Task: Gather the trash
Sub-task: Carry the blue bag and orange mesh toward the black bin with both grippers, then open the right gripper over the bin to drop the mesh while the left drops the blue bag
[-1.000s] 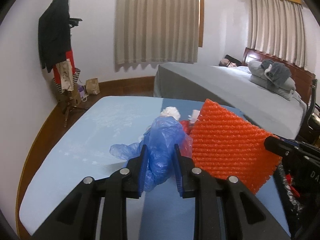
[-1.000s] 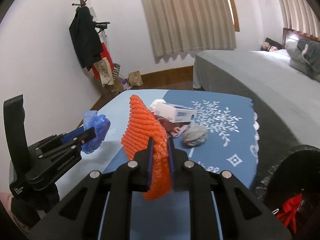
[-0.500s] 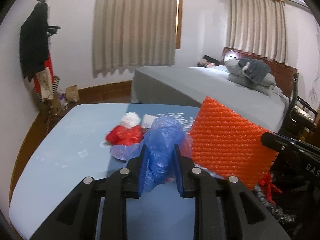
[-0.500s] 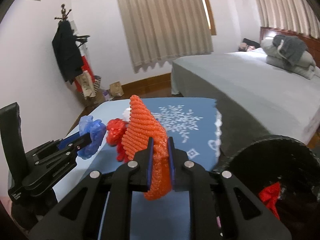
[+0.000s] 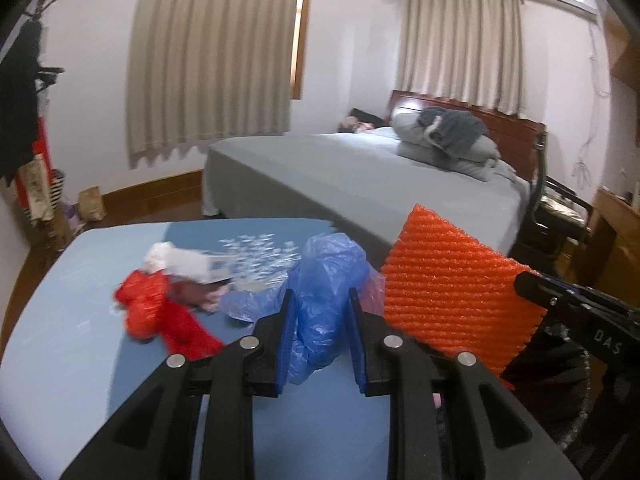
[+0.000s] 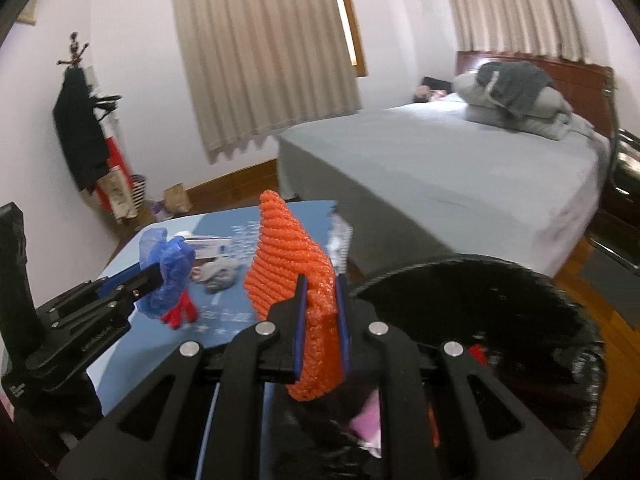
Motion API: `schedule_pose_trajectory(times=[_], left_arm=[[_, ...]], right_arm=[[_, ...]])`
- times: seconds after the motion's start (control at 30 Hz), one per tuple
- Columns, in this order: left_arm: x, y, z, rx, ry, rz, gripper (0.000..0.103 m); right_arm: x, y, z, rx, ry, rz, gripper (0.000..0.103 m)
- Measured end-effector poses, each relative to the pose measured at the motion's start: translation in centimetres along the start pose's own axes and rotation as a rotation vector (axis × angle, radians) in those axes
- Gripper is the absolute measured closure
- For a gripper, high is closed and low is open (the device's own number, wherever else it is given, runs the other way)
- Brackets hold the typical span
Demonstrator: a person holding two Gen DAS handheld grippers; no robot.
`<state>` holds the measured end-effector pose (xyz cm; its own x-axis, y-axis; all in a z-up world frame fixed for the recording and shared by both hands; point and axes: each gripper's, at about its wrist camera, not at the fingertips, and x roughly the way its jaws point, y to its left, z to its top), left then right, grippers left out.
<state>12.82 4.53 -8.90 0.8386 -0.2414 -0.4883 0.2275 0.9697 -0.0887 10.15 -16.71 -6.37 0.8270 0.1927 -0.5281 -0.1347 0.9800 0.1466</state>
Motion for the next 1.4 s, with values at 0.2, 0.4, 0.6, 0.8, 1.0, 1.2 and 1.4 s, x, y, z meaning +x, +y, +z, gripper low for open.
schedule_pose_trajectory(times=[0.2, 0.4, 0.6, 0.8, 1.0, 1.2, 1.4], left_arm=[[1.5, -4.2, 0.6, 0.036, 0.0, -0.092, 0.078], [2.7, -8.0, 0.9, 0.056, 0.01, -0.176, 0.078], [3.8, -11.2, 1.1, 0.08, 0.023, -0.242, 0.078], [5.0, -14.0, 0.9, 0.103, 0.044, -0.292, 0.078], [6.1, -15.6, 0.2, 0.107, 0.078, -0.337, 0.075], [6.2, -15.6, 0.3, 0.102, 0.084, -0.351, 0.049], [5.5, -13.6, 0.7, 0.069, 0.058, -0.297, 0.03]], right_arm=[[-1.3, -3.5, -1.0, 0.043, -0.006, -0.088, 0.09], [-2.7, -6.7, -2.0, 0.083, -0.009, -0.165, 0.09], [-4.0, -9.2, -3.0, 0.113, -0.009, -0.232, 0.09], [-4.8, -11.5, -3.7, 0.139, -0.005, -0.288, 0.09], [-5.1, -12.8, -4.5, 0.158, 0.006, -0.32, 0.087], [-4.8, -13.7, -4.8, 0.173, 0.021, -0.355, 0.071], [-4.9, -13.1, -4.8, 0.164, -0.001, -0.385, 0.022]])
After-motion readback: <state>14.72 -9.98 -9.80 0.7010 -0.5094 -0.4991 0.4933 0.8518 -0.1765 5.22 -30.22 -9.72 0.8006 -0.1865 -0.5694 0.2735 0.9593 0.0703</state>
